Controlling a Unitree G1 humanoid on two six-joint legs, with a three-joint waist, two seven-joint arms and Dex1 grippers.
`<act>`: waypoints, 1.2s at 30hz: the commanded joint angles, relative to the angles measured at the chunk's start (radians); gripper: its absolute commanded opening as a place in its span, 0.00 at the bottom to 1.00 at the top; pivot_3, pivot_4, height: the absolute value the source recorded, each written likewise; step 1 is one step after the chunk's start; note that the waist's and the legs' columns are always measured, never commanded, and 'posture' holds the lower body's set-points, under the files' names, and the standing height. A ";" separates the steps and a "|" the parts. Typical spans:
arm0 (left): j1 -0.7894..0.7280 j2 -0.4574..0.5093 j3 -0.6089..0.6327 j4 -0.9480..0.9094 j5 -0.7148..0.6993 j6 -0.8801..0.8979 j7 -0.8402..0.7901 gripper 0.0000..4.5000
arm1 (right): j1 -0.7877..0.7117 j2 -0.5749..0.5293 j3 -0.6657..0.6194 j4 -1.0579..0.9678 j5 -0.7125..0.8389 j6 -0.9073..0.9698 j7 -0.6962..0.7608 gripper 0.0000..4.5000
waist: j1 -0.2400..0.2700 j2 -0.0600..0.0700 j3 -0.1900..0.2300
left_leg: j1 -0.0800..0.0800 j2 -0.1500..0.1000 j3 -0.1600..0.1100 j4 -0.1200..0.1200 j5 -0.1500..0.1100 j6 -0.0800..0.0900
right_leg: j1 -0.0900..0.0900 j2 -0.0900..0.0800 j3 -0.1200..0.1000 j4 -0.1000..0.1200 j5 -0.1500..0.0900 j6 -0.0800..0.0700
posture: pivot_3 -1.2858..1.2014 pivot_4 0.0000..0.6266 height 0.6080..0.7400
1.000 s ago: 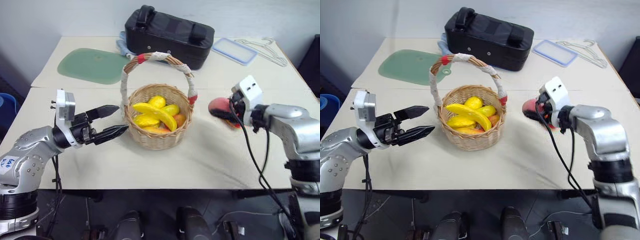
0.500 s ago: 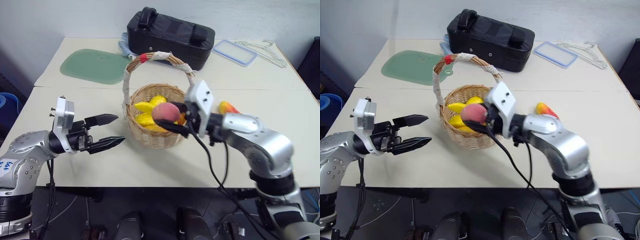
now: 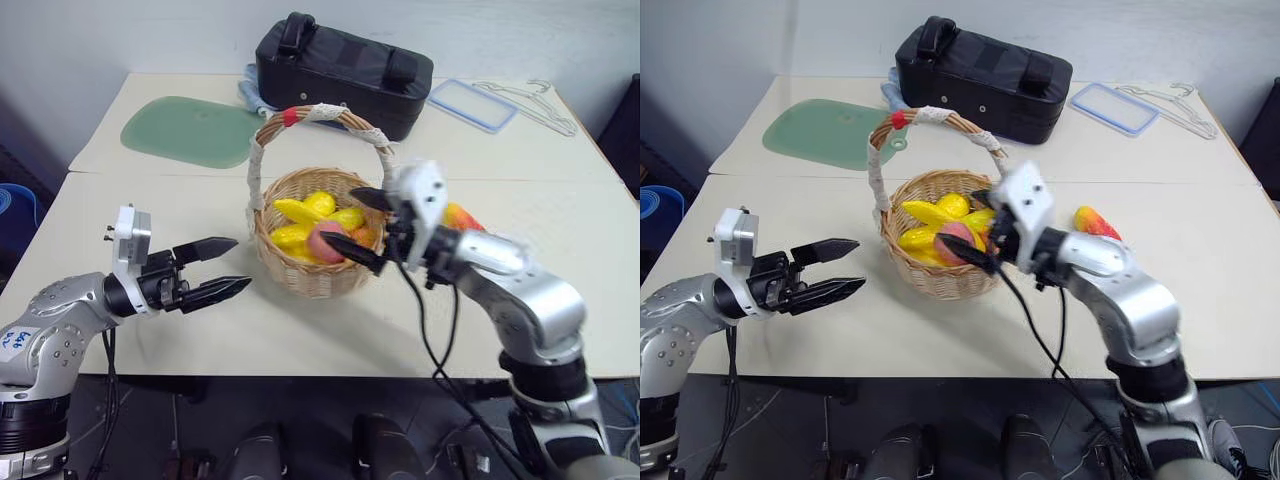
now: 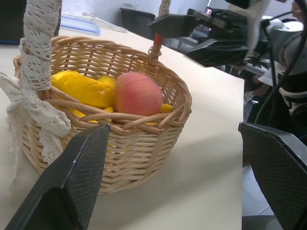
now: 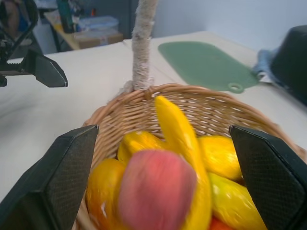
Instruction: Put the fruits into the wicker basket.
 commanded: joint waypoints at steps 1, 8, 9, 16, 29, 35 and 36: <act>-0.027 -0.004 -0.010 -0.006 0.013 -0.033 -0.026 1.00 | 0.257 -0.080 -0.177 -0.156 0.062 -0.151 0.165 1.00 | 0.003 0.000 0.000 | 0.000 0.000 0.000 0.000 0.000 0.000 | 0.000 0.000 0.000 -0.001 0.000 0.000 | 0.52 0.24 1.00; -0.092 -0.045 -0.046 0.021 0.101 -0.134 -0.007 1.00 | 0.754 -0.014 -0.603 0.134 -0.134 -0.618 0.184 1.00 | 0.022 -0.001 -0.001 | 0.003 -0.001 0.003 0.002 0.000 0.001 | 0.004 0.000 0.001 -0.008 0.001 0.002 | 0.52 0.24 1.00; -0.096 -0.047 -0.051 0.023 0.100 -0.133 -0.014 1.00 | 0.775 -0.002 -0.628 0.184 -0.134 -0.655 0.176 1.00 | 0.020 -0.001 -0.001 | 0.003 -0.001 0.003 0.002 0.000 0.001 | 0.005 0.000 0.001 -0.008 0.001 0.002 | 0.52 0.24 1.00; -0.096 -0.013 -0.104 -0.030 0.072 -0.088 -0.095 1.00 | 0.813 0.024 -0.636 0.334 -0.154 -0.796 0.152 1.00 | -0.010 0.000 0.000 | 0.018 0.001 0.004 -0.005 0.000 -0.001 | 0.014 0.001 0.003 -0.008 0.002 -0.004 | 0.52 0.24 1.00; -0.102 -0.054 -0.111 -0.072 0.072 -0.076 -0.044 1.00 | 0.115 -0.282 -0.320 0.589 -0.090 -0.310 0.134 1.00 | -0.005 0.001 0.000 | 0.020 0.001 0.003 -0.005 0.000 -0.001 | 0.014 0.002 0.007 -0.007 0.002 -0.003 | 0.52 0.24 1.00; -0.084 -0.087 -0.108 -0.088 0.074 -0.081 -0.001 1.00 | -0.218 -0.245 -0.097 0.957 -0.292 -0.320 0.068 1.00 | -0.009 0.001 0.001 | 0.016 0.000 0.004 0.000 -0.001 0.002 | 0.012 -0.001 0.006 -0.008 0.002 -0.002 | 0.52 0.24 1.00; -0.083 -0.091 -0.104 -0.090 0.076 -0.085 0.006 1.00 | -0.252 -0.242 -0.076 1.020 -0.319 -0.334 0.061 1.00 | -0.006 0.002 0.001 | 0.015 0.000 0.005 0.000 -0.001 0.002 | 0.011 -0.001 0.005 -0.008 0.003 -0.002 | 0.52 0.24 1.00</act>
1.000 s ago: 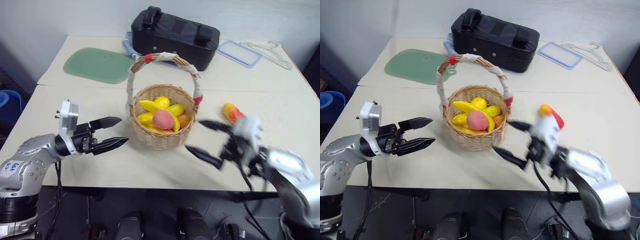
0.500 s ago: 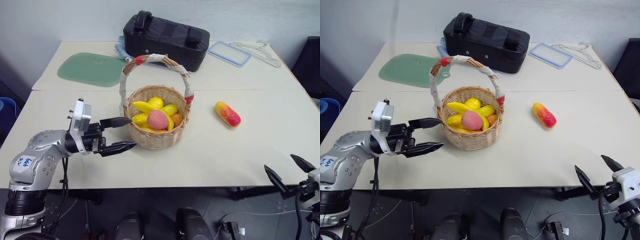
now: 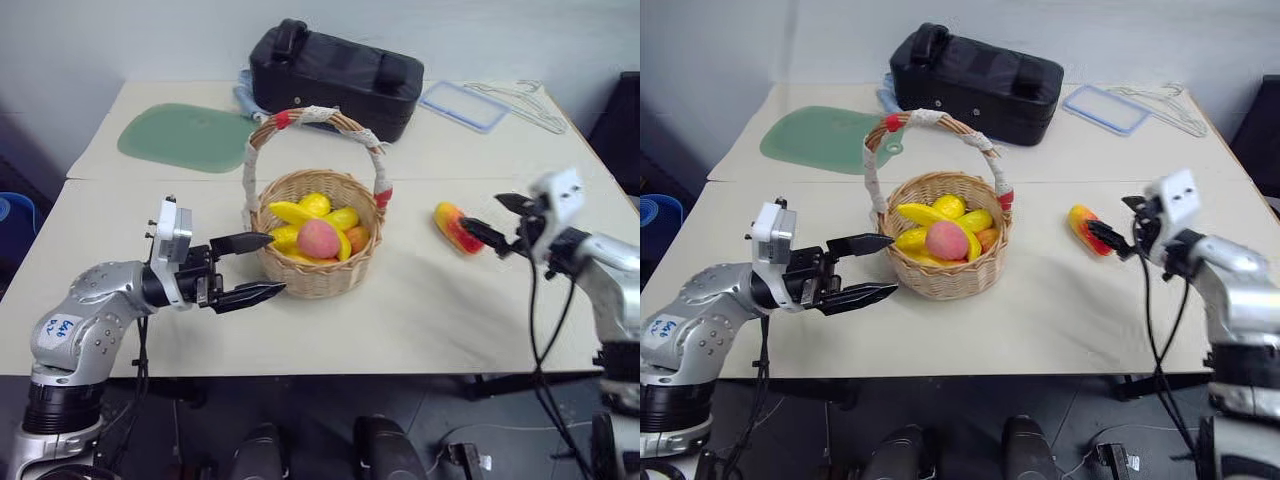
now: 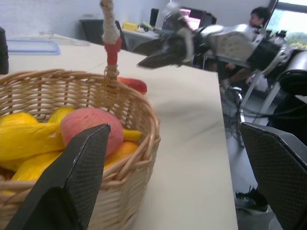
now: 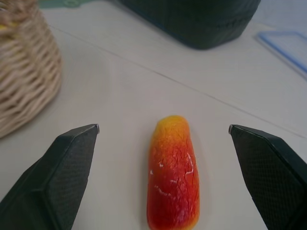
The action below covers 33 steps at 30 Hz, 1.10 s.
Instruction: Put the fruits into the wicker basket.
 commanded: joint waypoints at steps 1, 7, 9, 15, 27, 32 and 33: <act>0.002 -0.005 0.022 -0.033 0.000 -0.024 0.018 1.00 | -0.080 0.000 0.041 0.166 -0.084 -0.042 -0.024 1.00 | 0.004 0.000 0.000 | -0.001 0.000 0.001 0.000 0.000 0.000 | -0.001 0.000 0.000 0.000 0.000 0.000 | 0.52 0.24 1.00; 0.020 0.004 0.034 -0.043 0.018 -0.061 0.021 1.00 | -0.168 0.044 0.096 0.379 -0.128 -0.044 0.025 1.00 | -0.005 0.000 0.000 | -0.003 0.000 0.003 0.000 0.000 0.000 | -0.003 0.000 -0.003 0.001 0.001 0.001 | 0.52 0.24 1.00; 0.023 0.008 0.036 -0.044 0.019 -0.065 0.020 1.00 | -0.176 0.053 0.092 0.405 -0.124 -0.064 0.057 0.91 | -0.005 0.000 0.000 | -0.002 0.001 0.005 0.000 0.001 -0.001 | -0.003 0.000 -0.003 0.001 0.001 0.001 | 0.52 0.24 1.00; 0.041 0.023 0.042 -0.051 0.010 -0.062 0.012 1.00 | -0.140 0.041 0.069 0.363 -0.105 -0.142 0.158 0.51 | -0.003 0.000 0.000 | -0.002 0.001 0.006 0.000 0.001 -0.001 | -0.004 0.000 -0.002 0.002 0.001 0.001 | 0.52 0.24 1.00; 0.138 0.092 0.146 -0.043 0.011 -0.062 0.008 1.00 | 0.245 -0.176 -0.023 -0.571 0.327 0.269 0.447 0.41 | 0.002 0.001 0.001 | -0.003 0.003 -0.001 -0.002 -0.001 -0.002 | -0.007 0.001 -0.003 0.003 0.001 0.002 | 0.52 0.24 1.00; 0.186 0.096 0.189 -0.067 -0.023 -0.039 0.014 1.00 | 0.081 0.001 0.072 -0.812 0.449 0.451 0.199 0.41 | -0.013 0.000 0.001 | 0.002 0.003 0.000 -0.001 -0.001 -0.002 | -0.007 0.000 -0.003 0.002 0.004 -0.003 | 0.52 0.24 1.00; 0.192 0.096 0.189 -0.069 -0.018 -0.042 0.016 1.00 | 0.032 0.077 0.104 -0.808 0.433 0.481 0.110 0.41 | -0.015 0.000 0.000 | 0.001 0.003 -0.001 -0.001 -0.002 -0.003 | -0.008 0.000 -0.003 0.002 0.004 -0.003 | 0.52 0.24 1.00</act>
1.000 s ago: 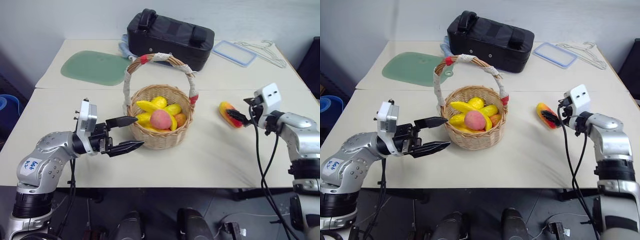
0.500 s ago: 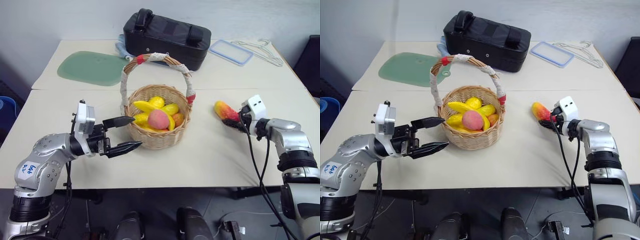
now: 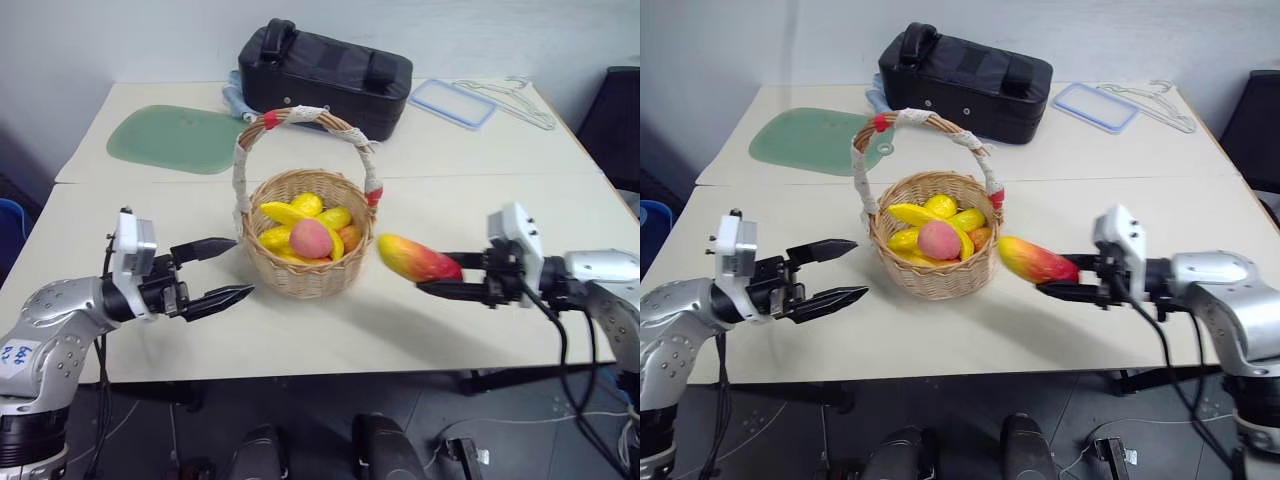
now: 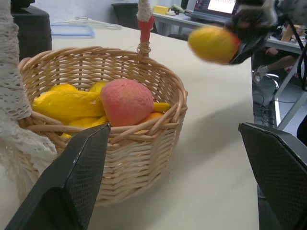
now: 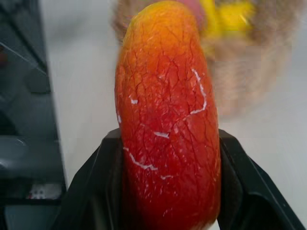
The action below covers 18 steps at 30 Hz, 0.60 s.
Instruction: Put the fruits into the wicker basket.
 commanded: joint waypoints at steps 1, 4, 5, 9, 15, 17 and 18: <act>0.020 0.005 0.028 -0.040 -0.013 -0.005 0.010 1.00 | -0.151 0.198 0.072 -0.055 0.029 0.156 -0.293 0.41 | -0.001 -0.001 -0.001 | 0.000 0.001 0.000 0.000 0.000 -0.001 | 0.000 0.000 0.000 0.001 0.000 0.000 | 0.52 0.24 1.00; 0.014 -0.003 0.026 -0.049 -0.015 -0.005 0.028 1.00 | -0.212 0.348 0.124 -0.020 -0.017 0.189 -0.446 0.41 | 0.011 -0.001 -0.001 | -0.003 0.001 -0.001 0.000 0.000 -0.002 | -0.004 0.000 0.000 0.002 0.000 -0.001 | 0.52 0.24 1.00; 0.013 -0.005 0.027 -0.053 -0.019 -0.003 0.034 1.00 | -0.221 0.375 0.149 -0.011 -0.046 0.178 -0.472 0.41 | 0.016 -0.001 -0.001 | -0.004 0.000 -0.001 0.000 0.000 -0.001 | -0.005 0.000 -0.001 0.002 0.000 -0.001 | 0.52 0.24 1.00; 0.033 -0.011 0.027 -0.074 -0.022 -0.006 0.046 1.00 | -0.255 0.483 0.194 0.045 -0.135 0.145 -0.602 0.57 | 0.015 -0.002 -0.001 | -0.008 -0.002 0.000 0.001 -0.004 0.002 | -0.005 -0.001 -0.002 0.002 0.002 0.003 | 0.52 0.24 1.00; 0.048 -0.025 0.028 -0.102 -0.026 -0.007 0.068 1.00 | -0.208 0.445 0.176 -0.038 -0.079 0.124 -0.492 0.99 | 0.014 -0.002 -0.001 | -0.017 -0.003 0.002 0.003 -0.005 0.005 | -0.011 -0.001 -0.004 -0.001 0.006 0.010 | 0.52 0.24 1.00; 0.050 -0.028 0.027 -0.103 -0.025 -0.010 0.071 1.00 | -0.157 0.387 0.141 -0.084 -0.039 0.109 -0.419 0.99 | 0.018 -0.002 -0.001 | -0.017 -0.002 0.003 0.002 -0.005 0.005 | -0.011 -0.001 -0.005 -0.001 0.006 0.009 | 0.52 0.24 1.00; 0.050 -0.028 0.027 -0.103 -0.024 -0.011 0.072 1.00 | -0.135 0.363 0.122 -0.097 -0.026 0.104 -0.399 0.99 | 0.019 -0.002 -0.001 | -0.018 -0.002 0.003 0.002 -0.005 0.005 | -0.011 -0.001 -0.005 -0.001 0.006 0.009 | 0.52 0.24 1.00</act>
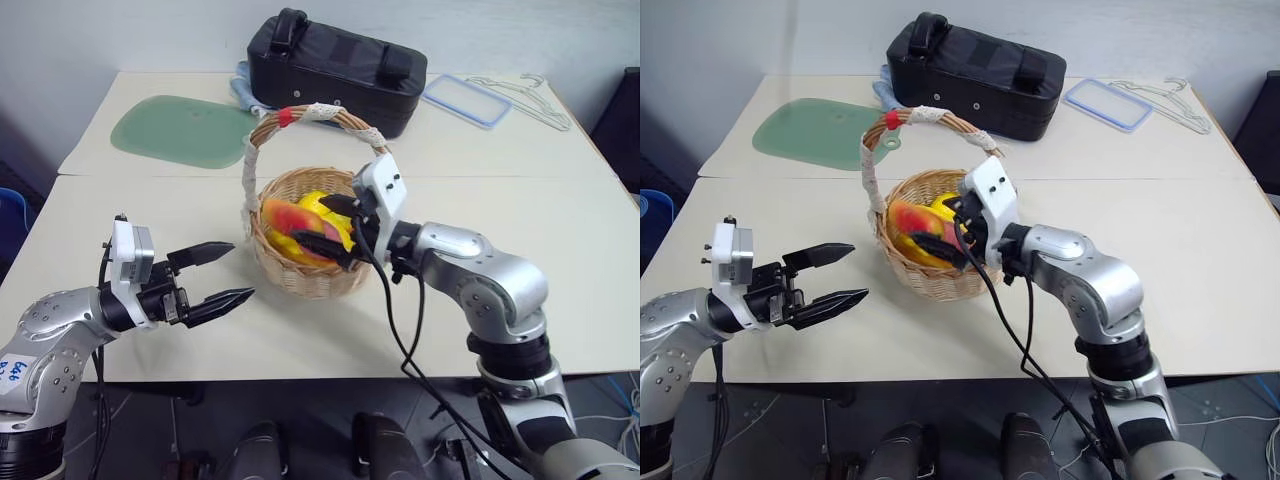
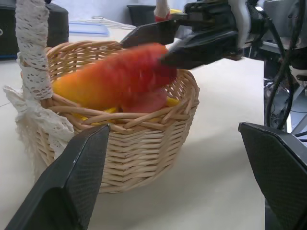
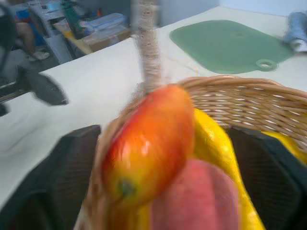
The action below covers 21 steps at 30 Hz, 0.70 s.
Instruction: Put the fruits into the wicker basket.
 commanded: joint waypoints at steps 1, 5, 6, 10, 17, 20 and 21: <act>0.003 -0.003 0.016 -0.031 -0.013 -0.015 0.005 1.00 | 0.075 -0.094 -0.091 -0.104 0.086 -0.045 0.125 0.99 | 0.000 0.000 0.000 | 0.000 0.000 0.000 0.000 0.000 0.000 | 0.000 0.000 0.000 0.000 0.000 0.000 | 0.52 0.24 1.00; -0.002 -0.004 0.018 -0.026 -0.013 -0.019 0.005 1.00 | 0.208 -0.208 -0.228 -0.098 0.156 -0.159 0.309 0.99 | 0.000 0.000 0.000 | 0.001 0.000 0.000 0.002 0.000 0.001 | 0.002 -0.001 0.000 -0.002 0.000 0.000 | 0.52 0.24 1.00; -0.002 -0.003 0.018 -0.026 -0.014 -0.018 0.005 1.00 | 0.232 -0.224 -0.268 -0.046 0.141 -0.233 0.356 0.99 | -0.001 0.000 0.000 | 0.001 0.000 0.000 0.002 0.000 0.001 | 0.002 0.000 0.000 -0.002 0.000 0.000 | 0.52 0.24 1.00; -0.002 0.002 0.020 -0.022 -0.017 -0.014 0.000 1.00 | 0.213 -0.309 -0.283 0.186 0.023 -0.430 0.478 0.99 | -0.006 0.000 0.000 | 0.005 0.000 0.001 0.002 0.001 0.003 | 0.005 0.000 0.001 -0.006 0.000 -0.001 | 0.52 0.24 1.00; -0.036 0.005 -0.005 0.004 -0.028 0.006 -0.018 1.00 | -0.088 -0.225 -0.165 0.618 -0.096 -0.608 0.592 0.99 | -0.012 0.000 0.000 | 0.014 0.001 0.003 0.000 0.002 0.000 | 0.008 0.000 0.004 -0.002 0.000 -0.003 | 0.52 0.24 1.00; -0.052 -0.010 -0.021 0.002 -0.027 0.007 -0.009 1.00 | -0.175 -0.159 -0.125 0.759 -0.143 -0.676 0.621 0.99 | -0.010 0.000 0.000 | 0.015 0.002 0.003 -0.001 0.002 0.000 | 0.008 0.000 0.003 0.000 0.000 -0.003 | 0.52 0.24 1.00; -0.054 -0.013 -0.023 0.000 -0.028 0.008 -0.008 1.00 | -0.196 -0.140 -0.116 0.790 -0.151 -0.679 0.625 0.99 | -0.010 0.000 0.000 | 0.014 0.002 0.003 -0.001 0.002 -0.001 | 0.007 0.000 0.003 0.001 0.000 -0.003 | 0.52 0.24 1.00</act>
